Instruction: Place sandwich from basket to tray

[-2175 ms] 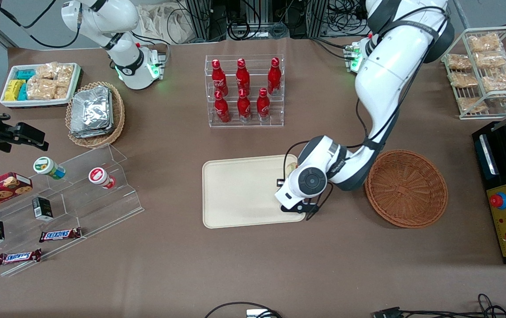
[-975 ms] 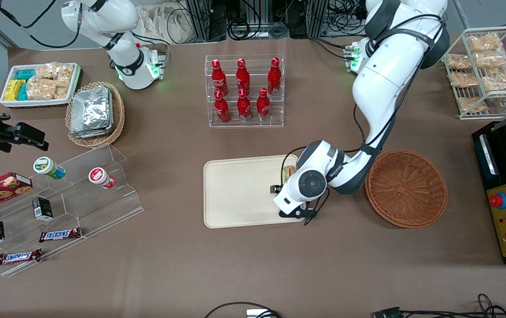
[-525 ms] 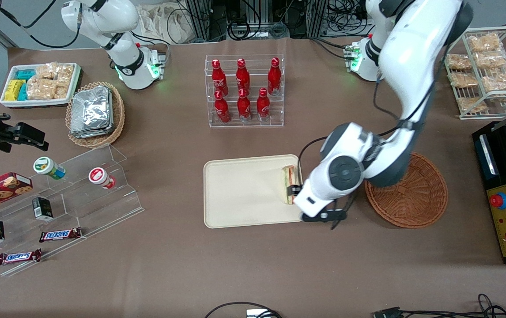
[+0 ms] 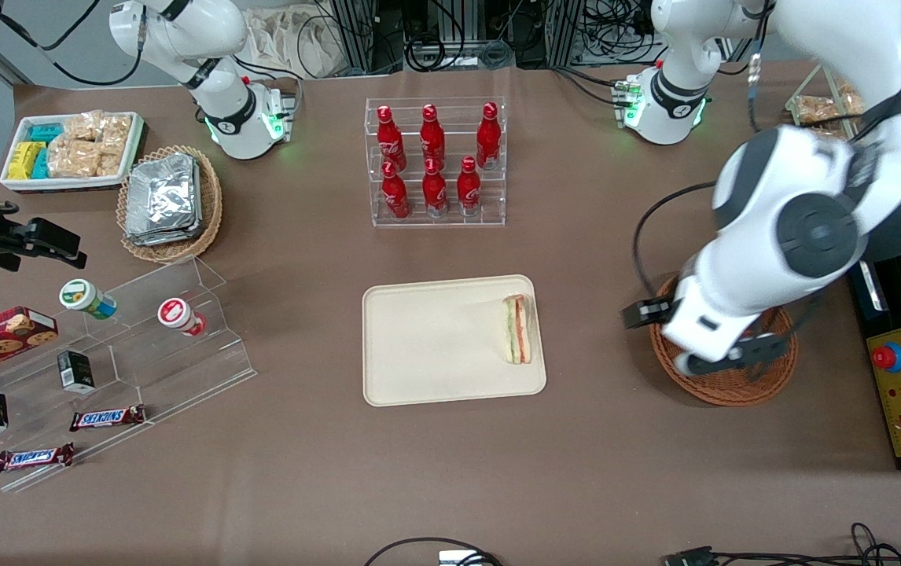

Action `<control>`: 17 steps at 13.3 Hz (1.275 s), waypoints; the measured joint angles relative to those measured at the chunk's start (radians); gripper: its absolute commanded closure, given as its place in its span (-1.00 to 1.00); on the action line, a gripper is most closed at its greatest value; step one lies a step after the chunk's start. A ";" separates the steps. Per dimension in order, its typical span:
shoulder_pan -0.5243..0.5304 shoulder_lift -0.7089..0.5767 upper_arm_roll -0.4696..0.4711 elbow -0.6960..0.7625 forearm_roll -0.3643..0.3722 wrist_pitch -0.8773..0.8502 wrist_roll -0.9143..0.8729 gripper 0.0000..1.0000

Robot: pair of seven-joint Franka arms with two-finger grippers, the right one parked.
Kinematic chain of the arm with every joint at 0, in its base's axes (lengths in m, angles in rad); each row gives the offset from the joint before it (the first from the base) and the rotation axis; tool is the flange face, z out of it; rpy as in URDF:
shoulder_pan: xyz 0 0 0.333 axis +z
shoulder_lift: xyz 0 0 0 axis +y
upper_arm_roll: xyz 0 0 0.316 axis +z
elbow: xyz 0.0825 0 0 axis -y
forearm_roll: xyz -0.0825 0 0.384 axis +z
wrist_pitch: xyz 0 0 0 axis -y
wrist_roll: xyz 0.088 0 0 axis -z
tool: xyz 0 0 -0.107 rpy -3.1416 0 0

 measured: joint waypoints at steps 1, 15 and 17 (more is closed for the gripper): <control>0.029 -0.028 0.001 0.000 0.001 -0.035 0.054 -1.00; 0.236 -0.140 -0.004 -0.015 0.003 -0.177 0.355 -1.00; 0.236 -0.142 -0.004 -0.018 0.003 -0.194 0.368 -1.00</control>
